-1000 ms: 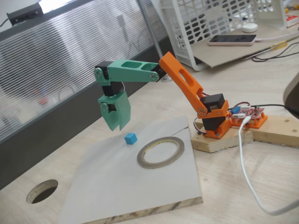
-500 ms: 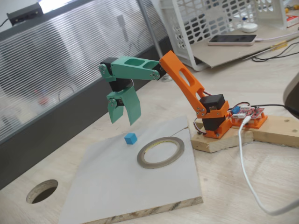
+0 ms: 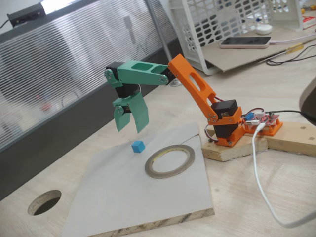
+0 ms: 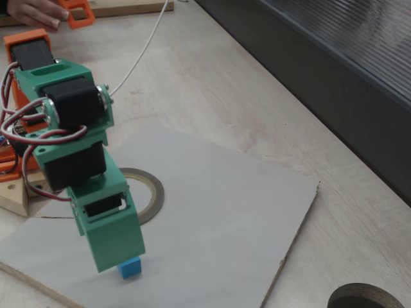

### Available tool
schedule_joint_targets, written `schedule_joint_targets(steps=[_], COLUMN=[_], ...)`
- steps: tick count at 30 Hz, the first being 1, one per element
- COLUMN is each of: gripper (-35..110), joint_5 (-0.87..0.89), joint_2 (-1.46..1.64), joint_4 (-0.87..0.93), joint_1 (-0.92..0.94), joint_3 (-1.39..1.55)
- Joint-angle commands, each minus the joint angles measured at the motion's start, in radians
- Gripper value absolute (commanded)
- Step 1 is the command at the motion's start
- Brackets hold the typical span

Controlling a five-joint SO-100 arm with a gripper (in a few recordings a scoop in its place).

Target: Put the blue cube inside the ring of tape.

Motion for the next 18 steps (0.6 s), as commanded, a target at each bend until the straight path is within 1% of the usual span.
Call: schedule_joint_targets(steps=[1,18], gripper=[57,57], joint_5=[0.006,0.006], joint_2=[0.029,0.026], joint_4=[0.012,0.003], joint_1=[0.012,0.006], joint_3=[-0.005,-0.005])
